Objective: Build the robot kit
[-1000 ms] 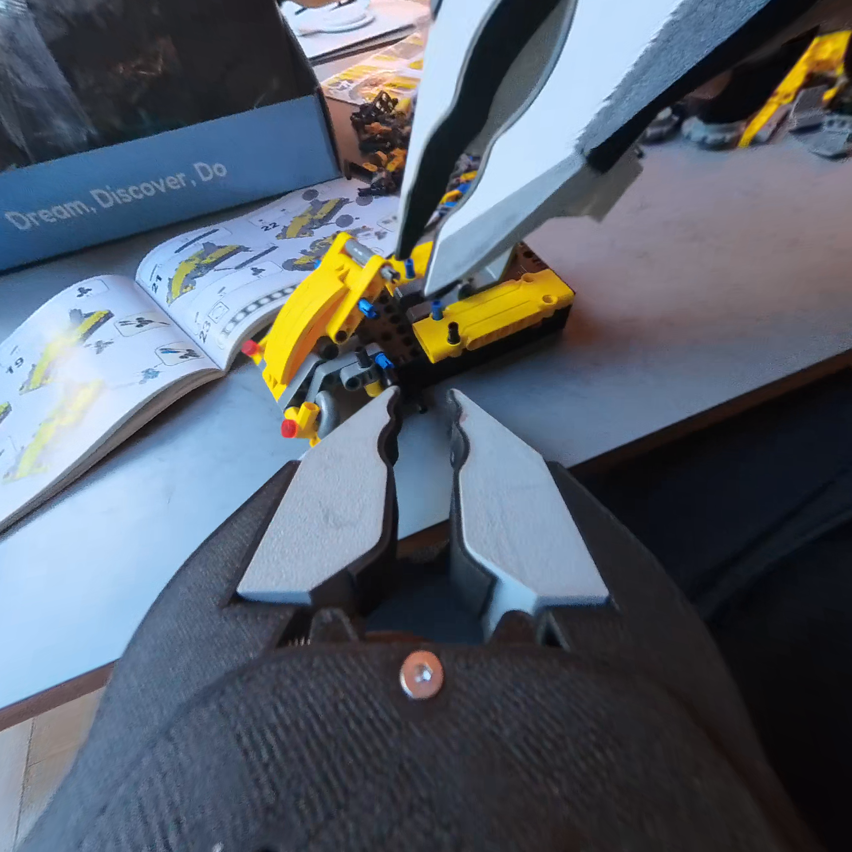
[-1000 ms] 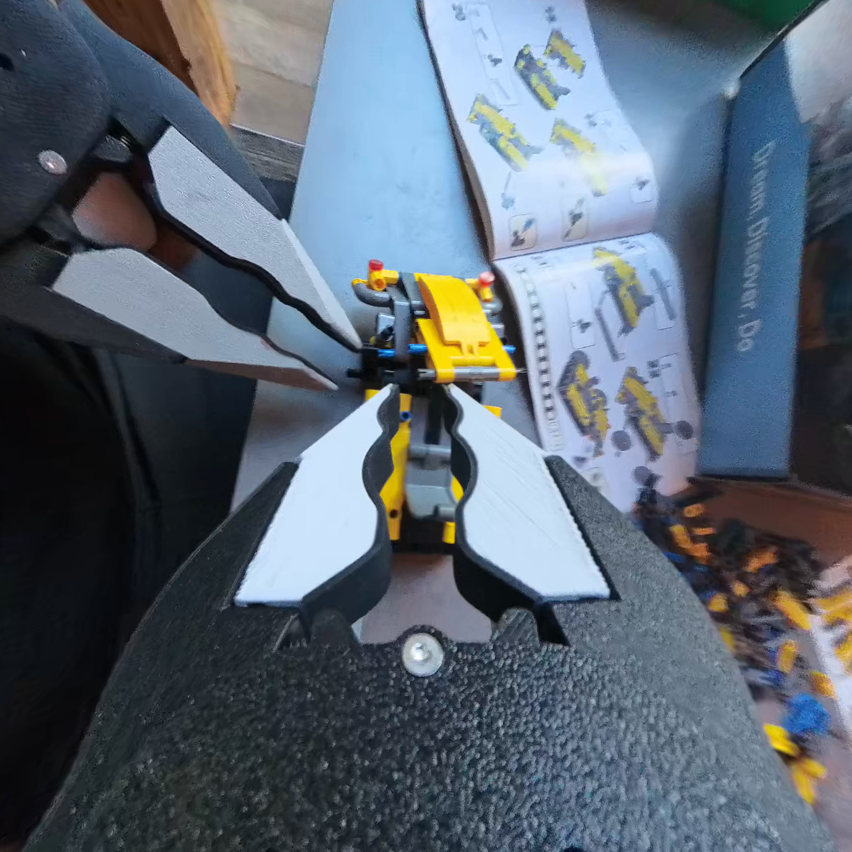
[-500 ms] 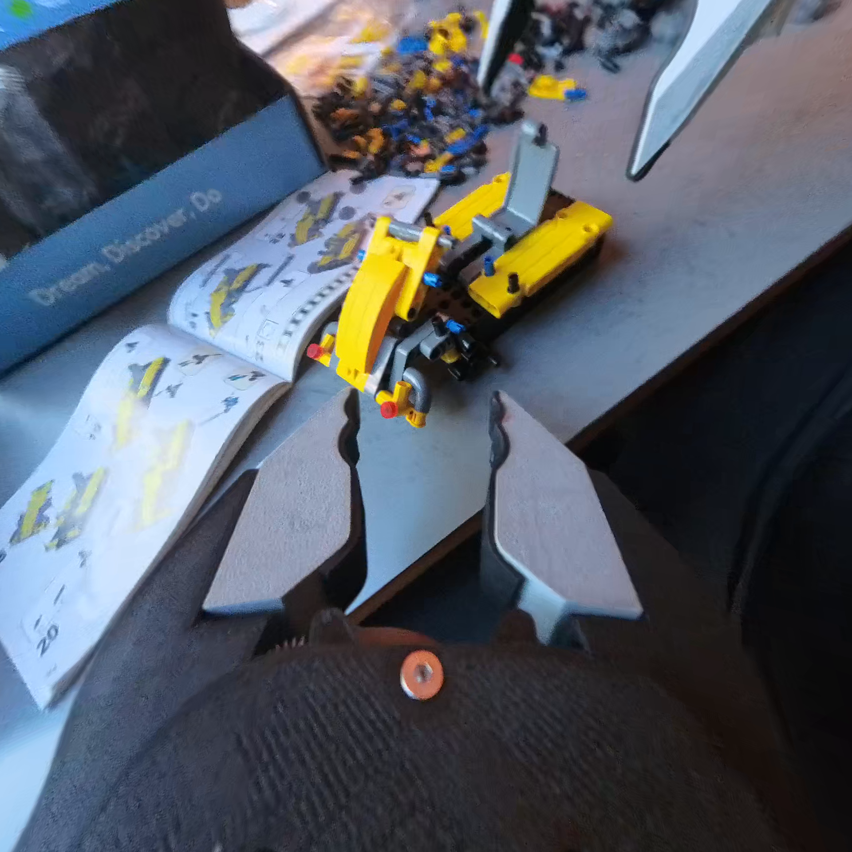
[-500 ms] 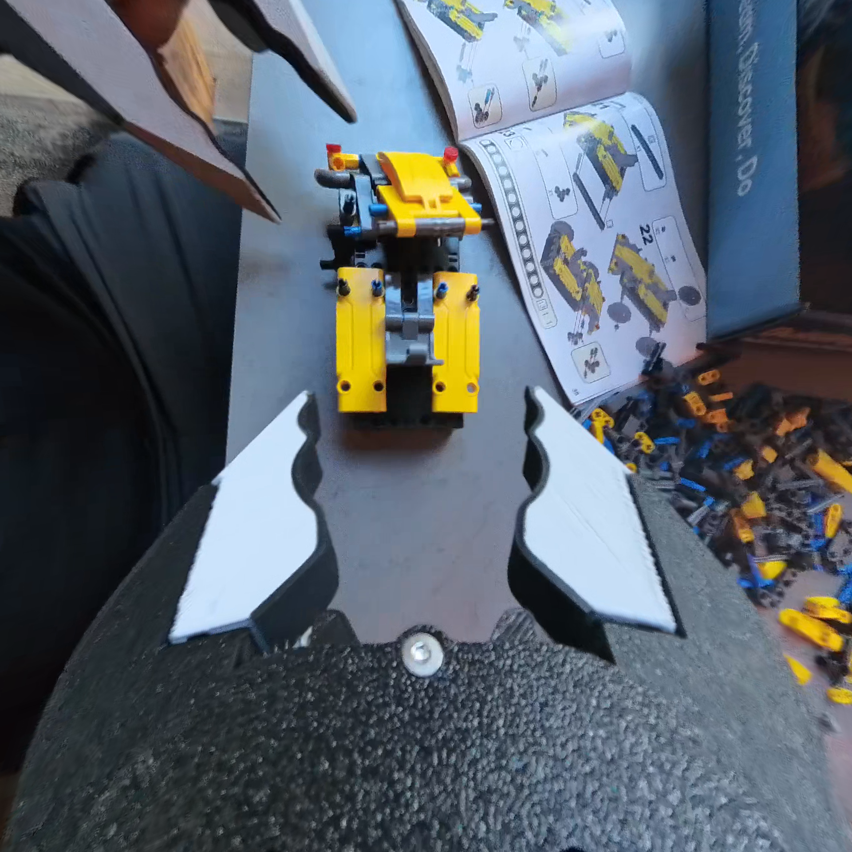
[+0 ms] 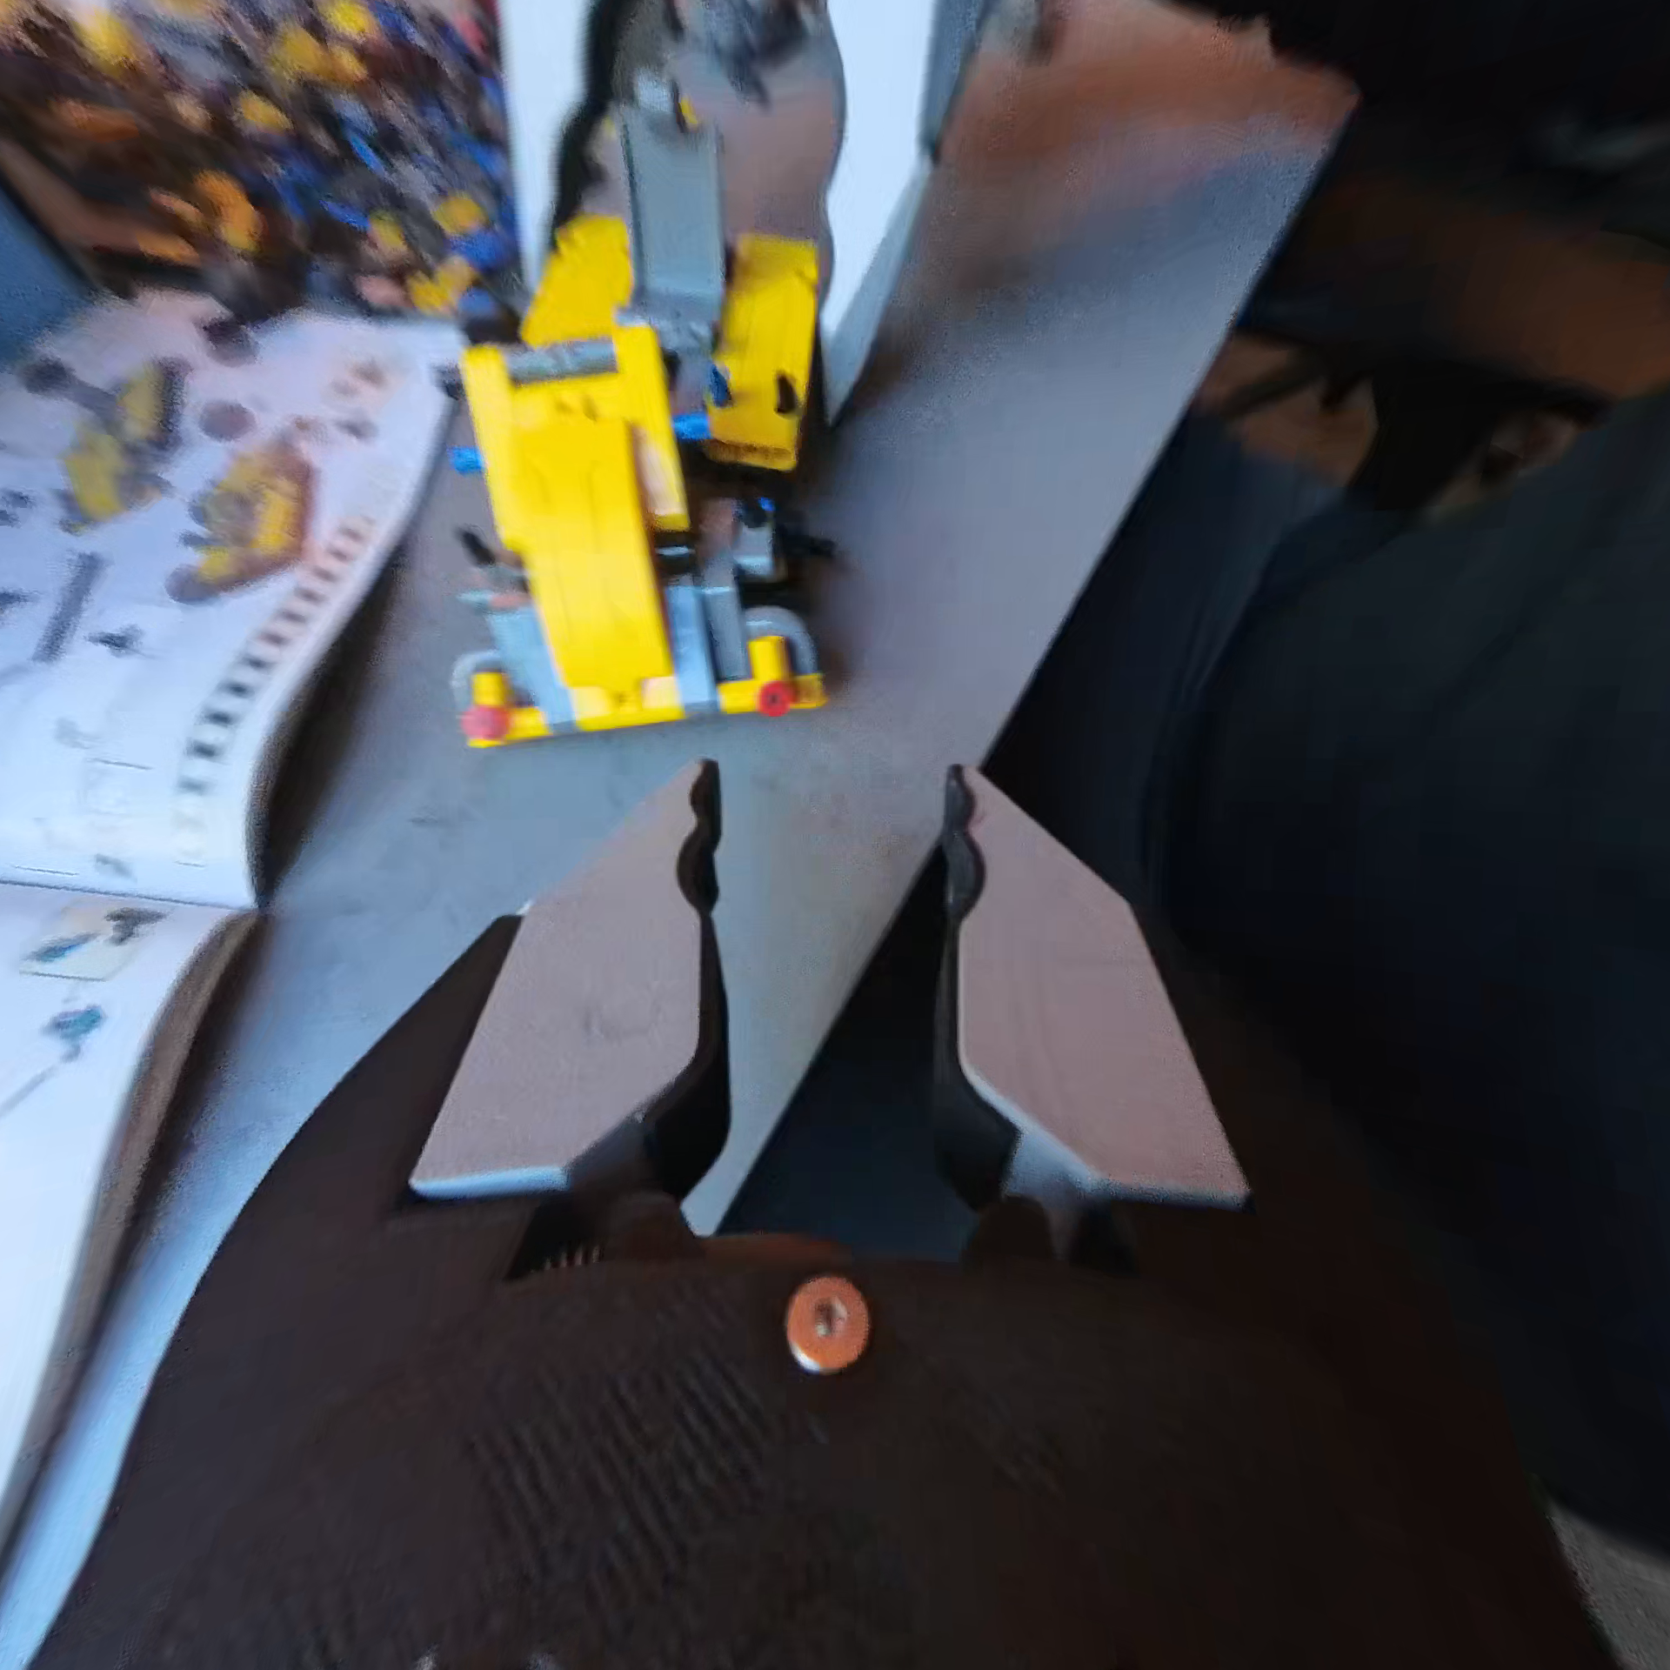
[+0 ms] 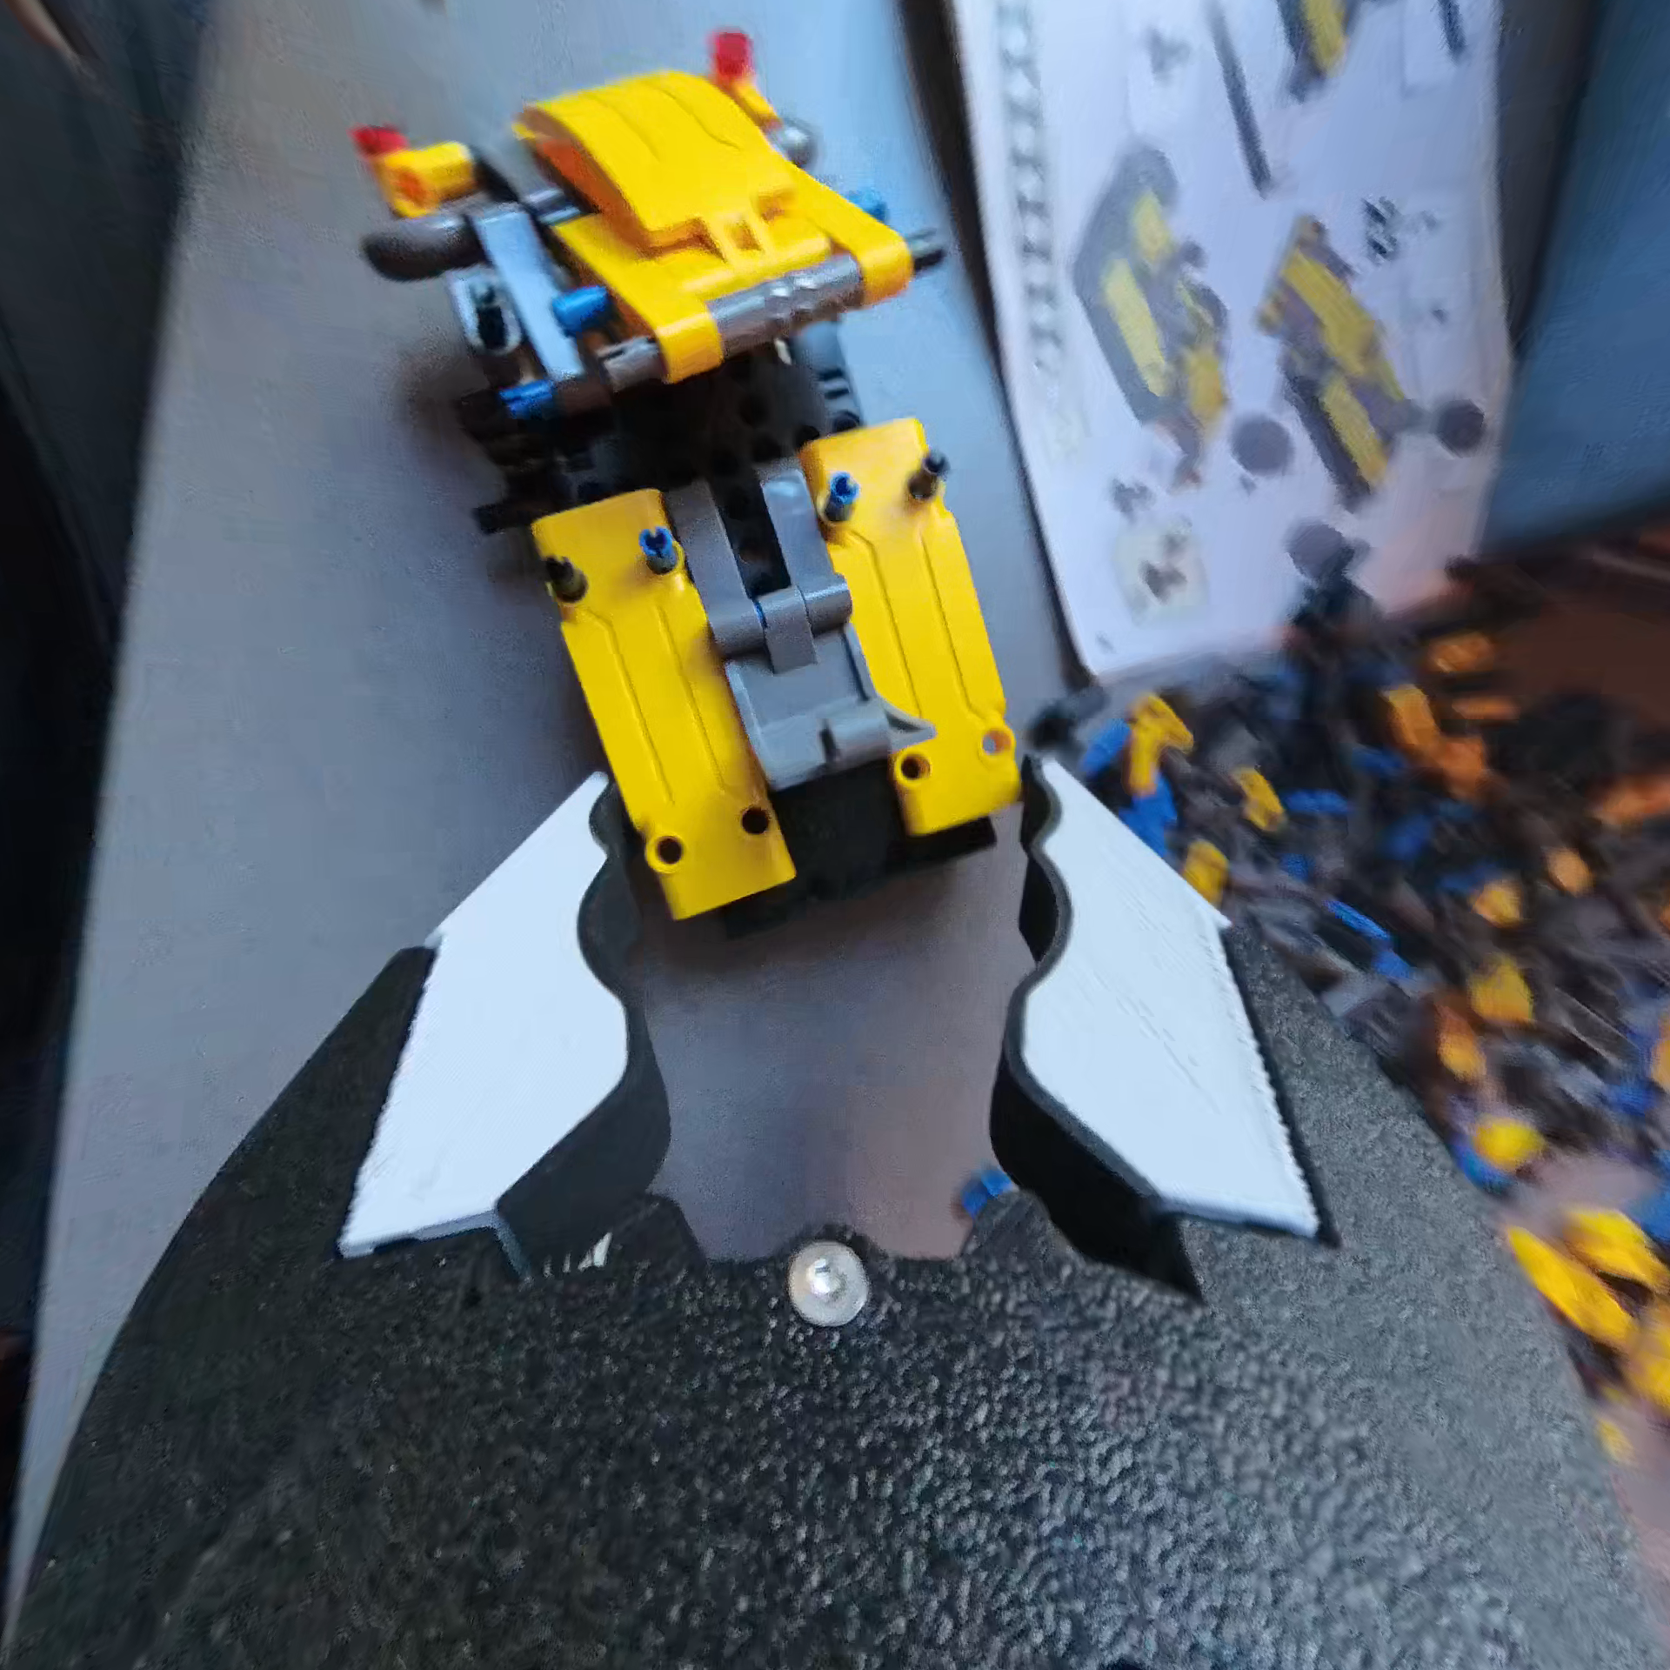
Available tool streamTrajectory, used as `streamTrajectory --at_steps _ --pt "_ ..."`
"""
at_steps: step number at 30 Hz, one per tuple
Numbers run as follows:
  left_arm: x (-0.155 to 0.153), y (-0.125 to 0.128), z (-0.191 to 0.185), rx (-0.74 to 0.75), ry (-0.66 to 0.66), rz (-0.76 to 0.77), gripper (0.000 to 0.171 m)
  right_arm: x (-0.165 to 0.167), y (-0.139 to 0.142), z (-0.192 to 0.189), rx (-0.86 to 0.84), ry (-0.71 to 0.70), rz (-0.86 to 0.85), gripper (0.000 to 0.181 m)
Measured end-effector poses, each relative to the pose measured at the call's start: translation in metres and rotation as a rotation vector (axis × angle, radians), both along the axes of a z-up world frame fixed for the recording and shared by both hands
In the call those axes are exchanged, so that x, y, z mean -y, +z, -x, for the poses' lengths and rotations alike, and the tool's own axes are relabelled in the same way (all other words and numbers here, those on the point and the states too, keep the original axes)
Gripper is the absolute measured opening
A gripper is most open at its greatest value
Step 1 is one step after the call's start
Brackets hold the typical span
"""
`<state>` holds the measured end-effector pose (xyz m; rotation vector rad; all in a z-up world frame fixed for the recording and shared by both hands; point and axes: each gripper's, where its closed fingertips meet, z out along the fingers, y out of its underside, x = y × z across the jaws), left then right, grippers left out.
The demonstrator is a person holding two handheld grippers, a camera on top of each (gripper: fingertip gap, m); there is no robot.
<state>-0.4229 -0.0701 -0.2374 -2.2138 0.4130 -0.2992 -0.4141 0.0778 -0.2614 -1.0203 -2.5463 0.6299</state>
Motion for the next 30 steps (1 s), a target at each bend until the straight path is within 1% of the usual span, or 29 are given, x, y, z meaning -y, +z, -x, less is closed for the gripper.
streamTrajectory --at_steps 2,4,5,6,7,8,10,11,13,14,16,17,18,19,20,21,22,23,24,25,26,27,28,29,30 --pt "-0.019 0.021 0.016 0.005 0.107 -0.080 0.059 -0.015 0.013 -0.002 -0.045 -0.032 -0.044 0.082" --pt "-0.045 0.039 0.030 0.022 0.172 -0.150 0.060 -0.010 0.029 -0.007 -0.094 -0.050 -0.011 0.078" --pt "-0.060 0.038 0.033 0.041 0.183 -0.130 0.064 -0.006 0.035 -0.008 -0.122 -0.060 0.006 0.076" --pt "-0.075 0.033 0.032 0.064 0.172 -0.075 0.071 -0.004 0.039 -0.010 -0.142 -0.079 0.012 0.076" --pt "-0.089 0.026 0.031 0.087 0.169 -0.014 0.074 -0.005 0.041 -0.012 -0.161 -0.106 0.008 0.077" --pt "-0.101 0.020 0.028 0.107 0.162 0.038 0.073 -0.005 0.042 -0.014 -0.180 -0.135 0.010 0.077" --pt "-0.115 0.008 0.017 0.096 0.106 0.121 0.062 0.002 0.044 -0.020 -0.210 -0.180 0.069 0.076" --pt "-0.119 0.006 0.013 0.074 0.087 0.140 0.058 0.008 0.044 -0.023 -0.224 -0.186 0.096 0.080" --pt "-0.120 0.006 0.011 0.016 0.089 0.130 0.058 0.008 0.042 -0.025 -0.286 -0.208 0.053 0.082" --pt "-0.119 0.009 0.010 0.012 0.099 0.105 0.058 0.004 0.042 -0.025 -0.324 -0.221 0.013 0.079" --pt "-0.111 0.022 0.009 0.023 0.130 -0.002 0.058 -0.012 0.044 -0.021 -0.384 -0.281 -0.059 0.055" --pt "-0.104 0.028 0.010 0.032 0.155 -0.071 0.058 -0.020 0.042 -0.020 -0.381 -0.316 -0.073 0.052" --pt "-0.094 0.033 0.011 0.041 0.173 -0.137 0.057 -0.028 0.040 -0.019 -0.366 -0.354 -0.069 0.054" --pt "-0.082 0.036 0.012 0.049 0.194 -0.197 0.057 -0.033 0.041 -0.017 -0.367 -0.388 -0.041 0.057" --pt "-0.066 0.036 0.013 0.052 0.206 -0.252 0.055 -0.042 0.041 -0.015 -0.372 -0.425 -0.042 0.048" --pt "-0.048 0.031 0.012 0.043 0.201 -0.285 0.049 -0.055 0.040 -0.015 -0.372 -0.468 -0.075 0.041" --pt "-0.027 0.025 0.008 0.036 0.172 -0.295 0.043 -0.067 0.039 -0.016 -0.366 -0.503 -0.103 0.043" --pt "-0.007 0.018 -0.002 0.057 0.117 -0.284 0.045 -0.076 0.037 -0.017 -0.355 -0.533 -0.110 0.043" --pt "0.014 0.013 -0.013 0.091 0.049 -0.252 0.044 -0.083 0.037 -0.018 -0.350 -0.569 -0.101 0.045" --pt "0.032 0.010 -0.025 0.130 -0.027 -0.208 0.042 -0.084 0.040 -0.019 -0.353 -0.585 -0.070 0.048" --pt "0.049 0.012 -0.038 0.202 -0.119 -0.162 0.042 -0.077 0.046 -0.021 -0.367 -0.579 -0.018 0.048" --pt "0.067 0.021 -0.051 0.304 -0.237 -0.105 0.043 -0.064 0.053 -0.024 -0.387 -0.556 0.043 0.046" --pt "0.074 0.035 -0.051 0.350 -0.299 -0.082 0.032 -0.048 0.060 -0.026 -0.405 -0.521 0.105 0.044" --pt "0.063 0.050 -0.036 0.318 -0.244 -0.122 0.025 -0.029 0.064 -0.030 -0.409 -0.477 0.170 0.042" --pt "0.042 0.067 -0.011 0.239 -0.134 -0.201 0.031 -0.011 0.063 -0.034 -0.393 -0.437 0.228 0.039"
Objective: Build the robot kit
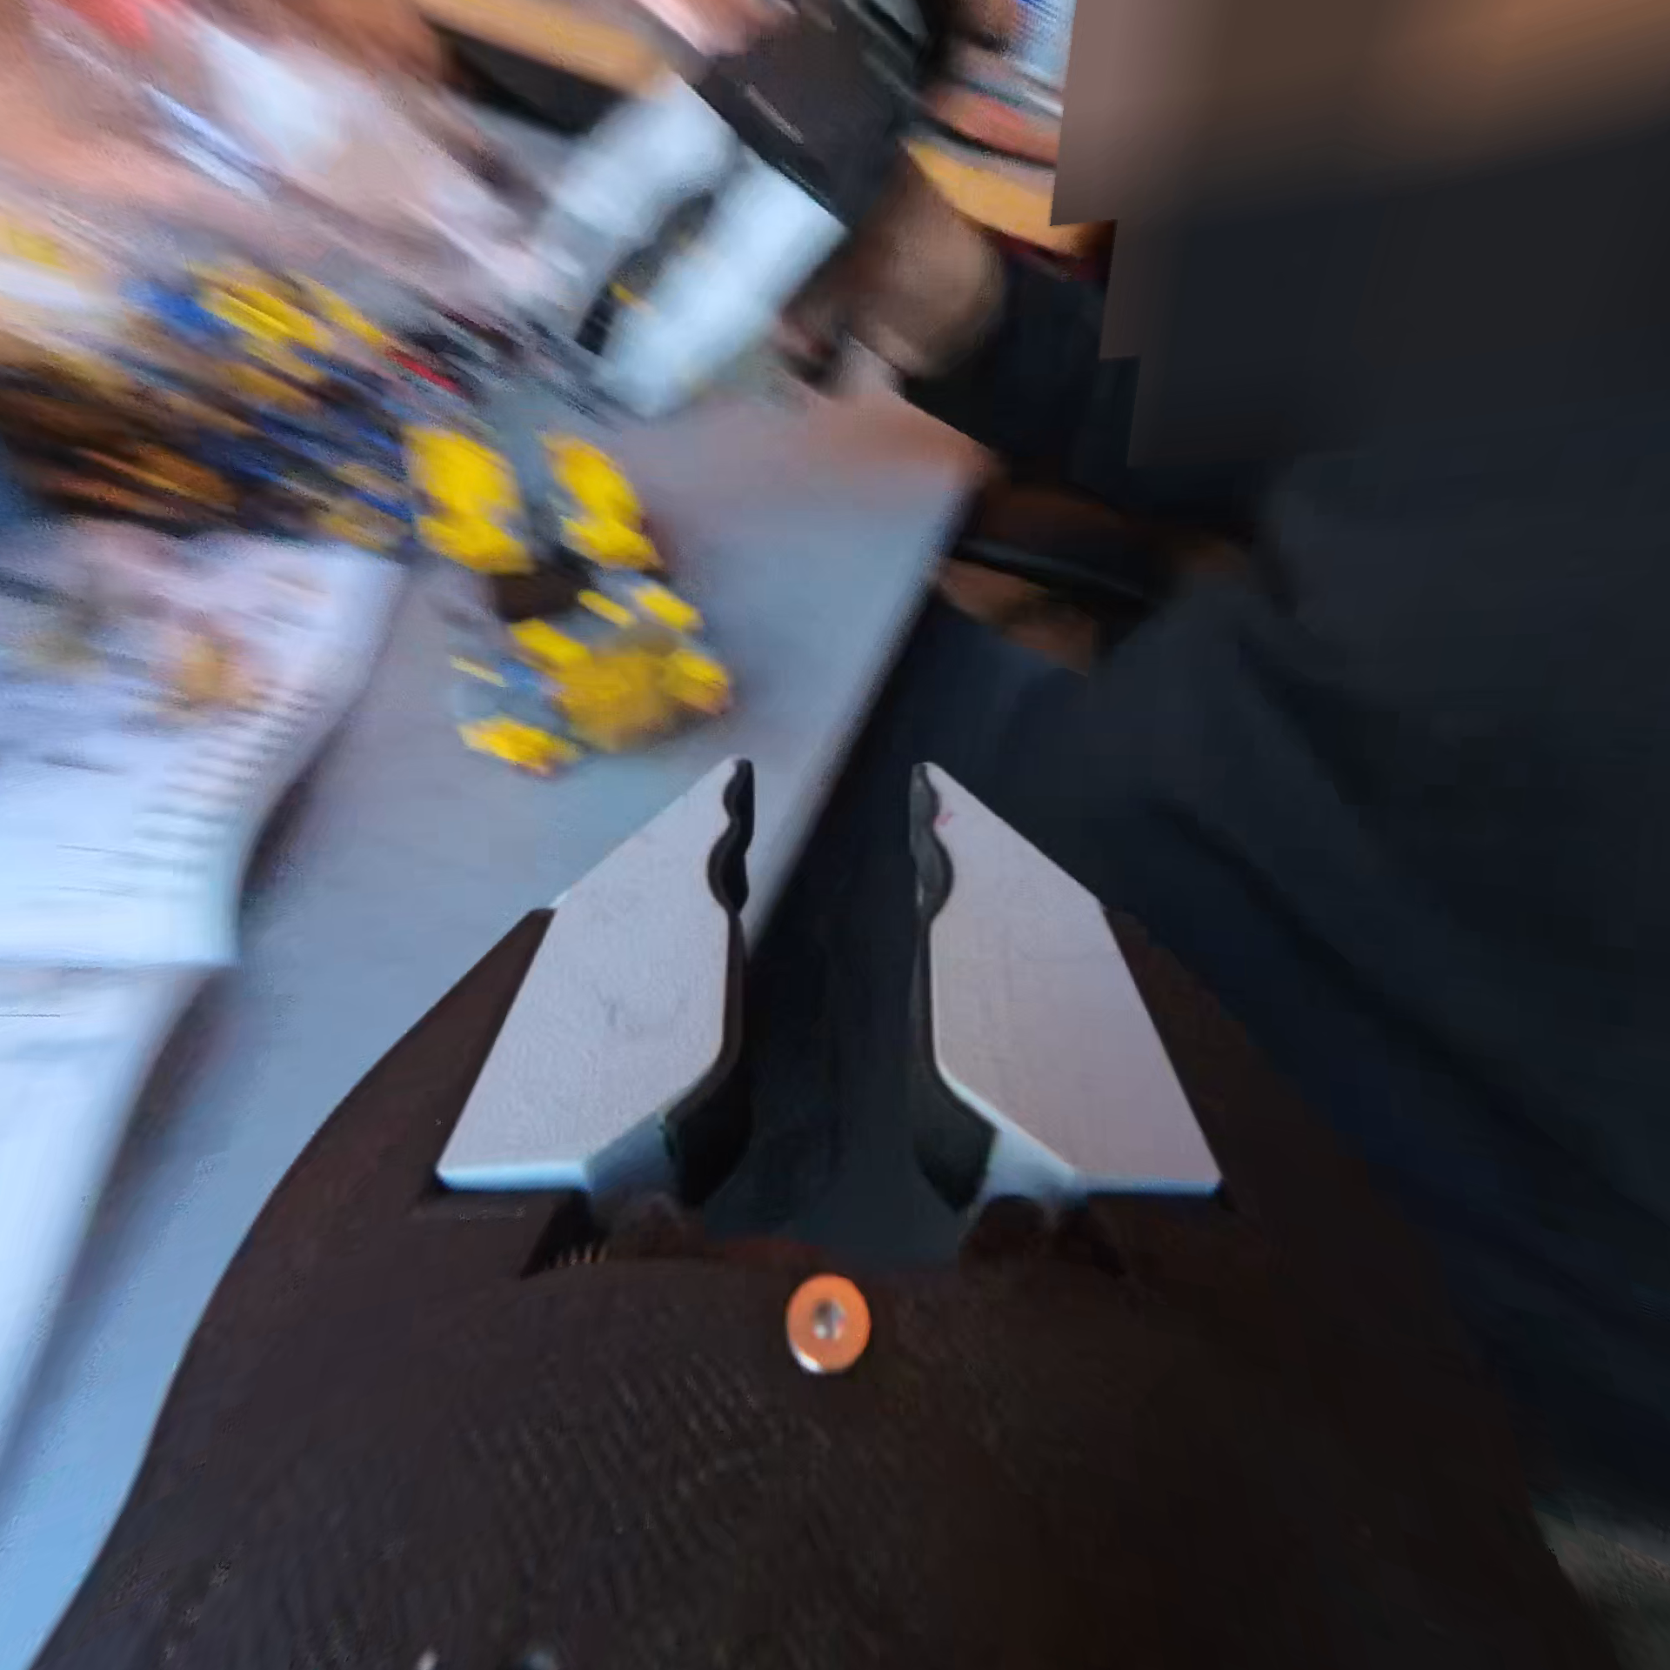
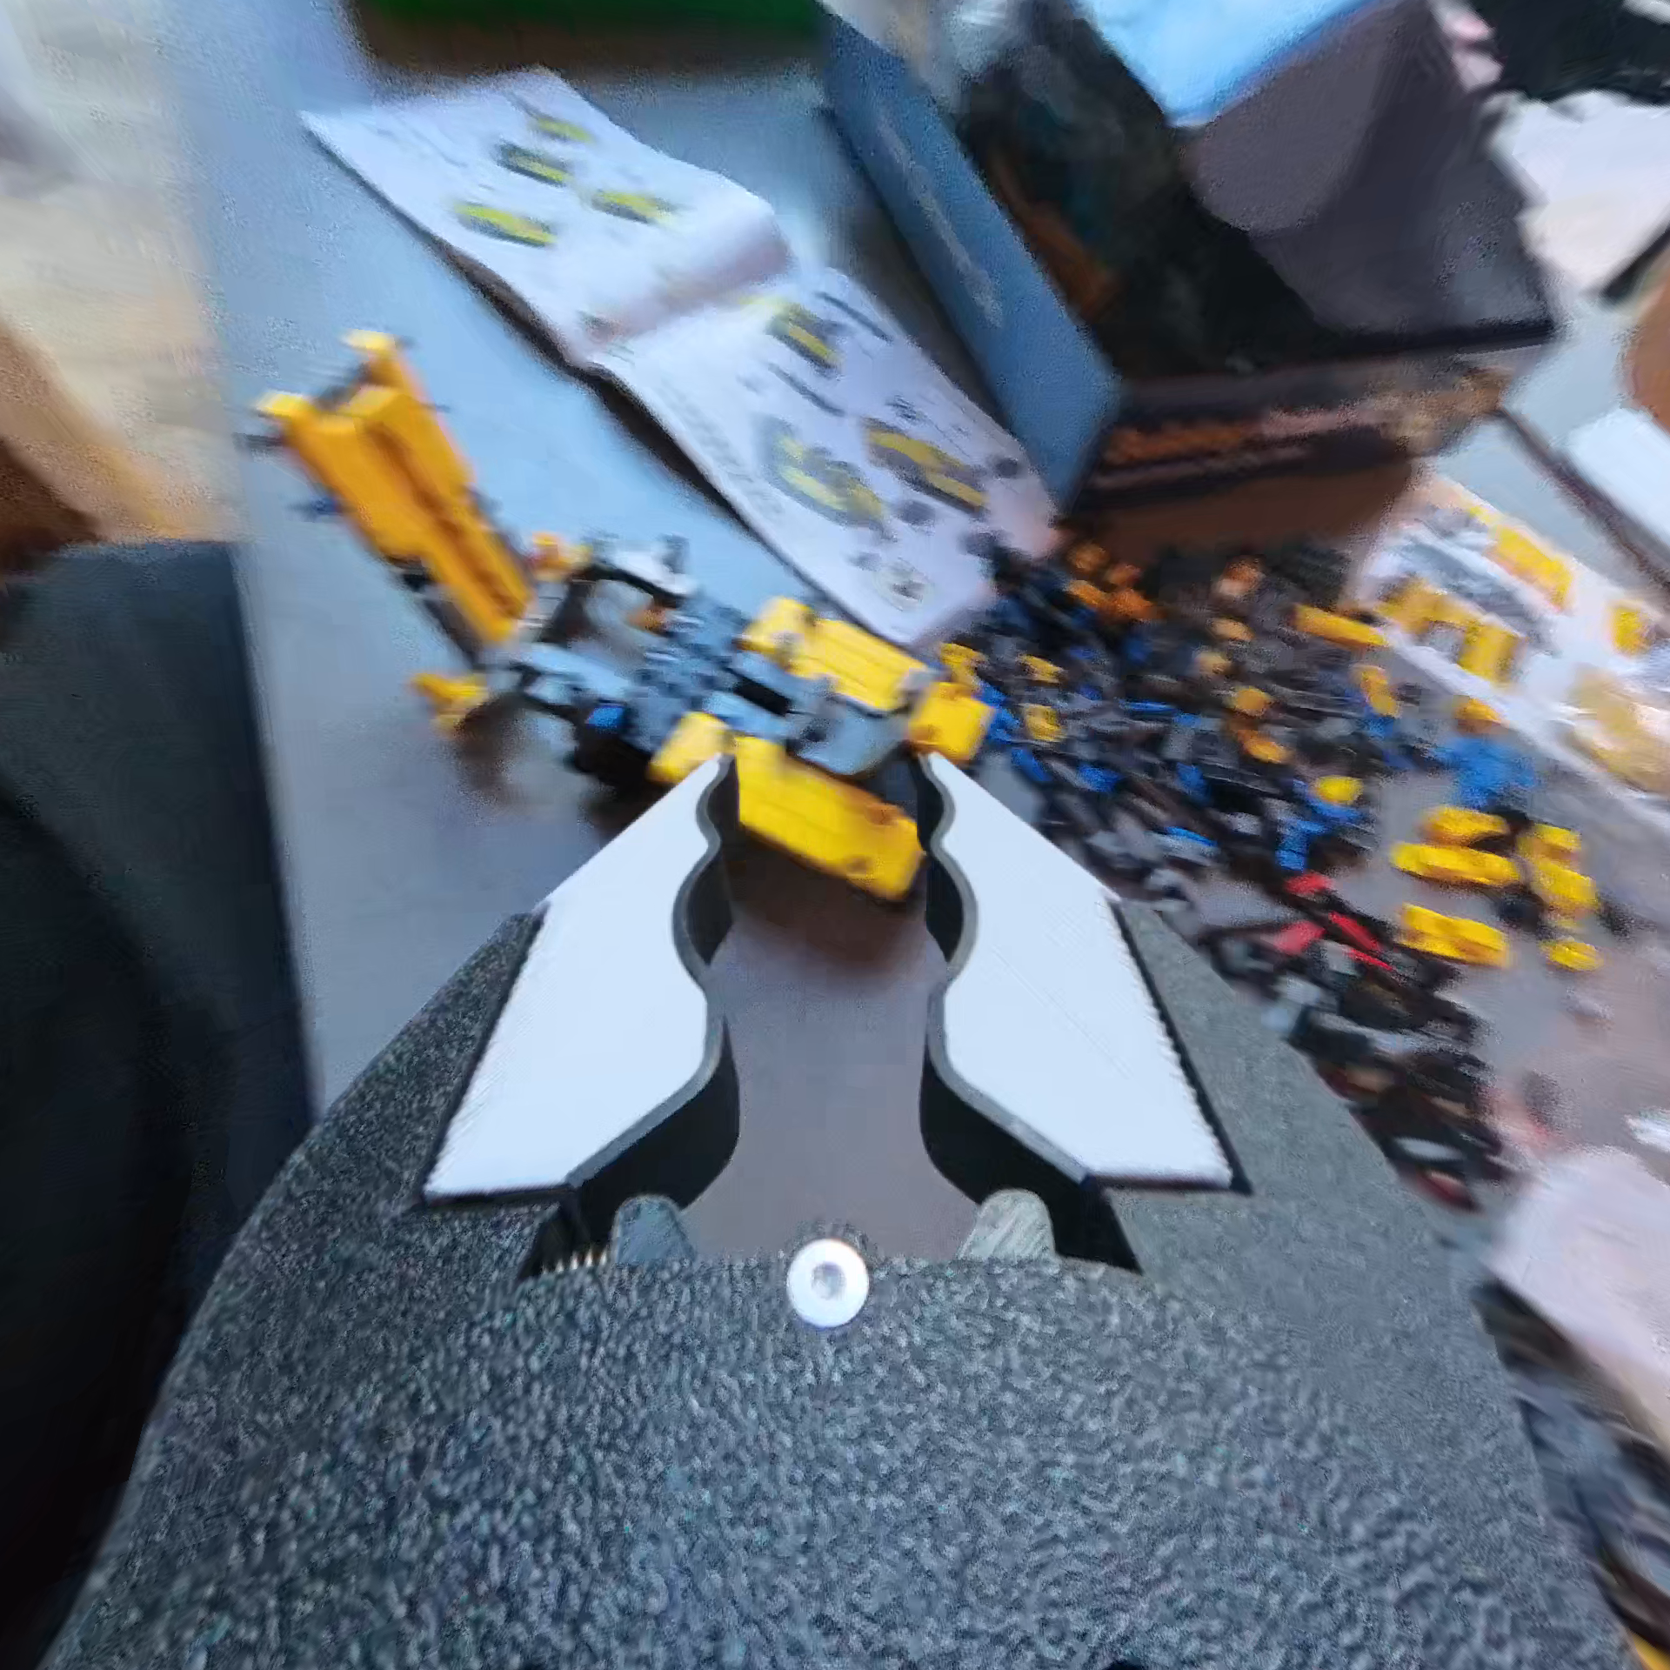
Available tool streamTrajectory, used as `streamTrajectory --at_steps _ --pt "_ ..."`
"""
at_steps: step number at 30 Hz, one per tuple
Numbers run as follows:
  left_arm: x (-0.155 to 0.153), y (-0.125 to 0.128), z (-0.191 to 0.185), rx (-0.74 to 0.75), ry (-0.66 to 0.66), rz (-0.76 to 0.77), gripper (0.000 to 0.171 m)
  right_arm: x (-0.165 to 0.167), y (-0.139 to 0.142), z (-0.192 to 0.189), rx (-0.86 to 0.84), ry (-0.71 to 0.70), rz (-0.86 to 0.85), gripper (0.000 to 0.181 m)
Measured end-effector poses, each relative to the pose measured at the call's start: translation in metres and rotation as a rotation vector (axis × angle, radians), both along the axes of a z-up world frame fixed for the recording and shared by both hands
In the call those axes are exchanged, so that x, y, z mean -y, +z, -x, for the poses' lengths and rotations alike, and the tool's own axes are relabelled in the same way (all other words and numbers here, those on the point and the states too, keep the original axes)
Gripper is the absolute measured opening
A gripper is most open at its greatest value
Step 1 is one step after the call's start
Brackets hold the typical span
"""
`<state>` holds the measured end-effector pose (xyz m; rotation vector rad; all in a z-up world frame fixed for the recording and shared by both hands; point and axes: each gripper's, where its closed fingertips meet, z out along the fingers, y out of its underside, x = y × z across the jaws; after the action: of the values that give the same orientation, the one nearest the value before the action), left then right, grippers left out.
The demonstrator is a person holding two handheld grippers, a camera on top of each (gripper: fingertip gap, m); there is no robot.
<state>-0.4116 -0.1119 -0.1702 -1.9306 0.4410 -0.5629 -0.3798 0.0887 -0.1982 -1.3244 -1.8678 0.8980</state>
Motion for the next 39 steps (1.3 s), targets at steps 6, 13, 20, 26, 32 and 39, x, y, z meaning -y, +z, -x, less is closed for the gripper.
streamTrajectory --at_steps 6,13,20,26,32,39 --pt "-0.122 0.018 0.048 -0.229 -0.003 0.062 0.031 0.052 -0.040 -0.005 0.099 0.057 0.125 0.036" --pt "-0.107 -0.067 -0.004 -0.119 -0.286 0.463 0.022 -0.012 -0.059 0.003 0.151 -0.143 0.014 0.036" --pt "-0.118 -0.039 -0.044 -0.132 -0.144 0.259 0.020 0.023 -0.046 -0.024 0.127 0.042 0.229 0.019" --pt "-0.147 -0.054 -0.021 -0.309 -0.317 0.310 0.024 0.055 -0.040 -0.011 0.100 -0.005 0.292 0.020" --pt "-0.137 -0.063 -0.032 -0.183 -0.503 0.420 0.020 0.051 -0.040 -0.006 0.115 -0.068 0.395 0.011" --pt "-0.133 -0.067 -0.018 -0.075 -0.335 0.563 0.016 0.046 -0.043 -0.012 0.113 -0.232 0.493 0.013"
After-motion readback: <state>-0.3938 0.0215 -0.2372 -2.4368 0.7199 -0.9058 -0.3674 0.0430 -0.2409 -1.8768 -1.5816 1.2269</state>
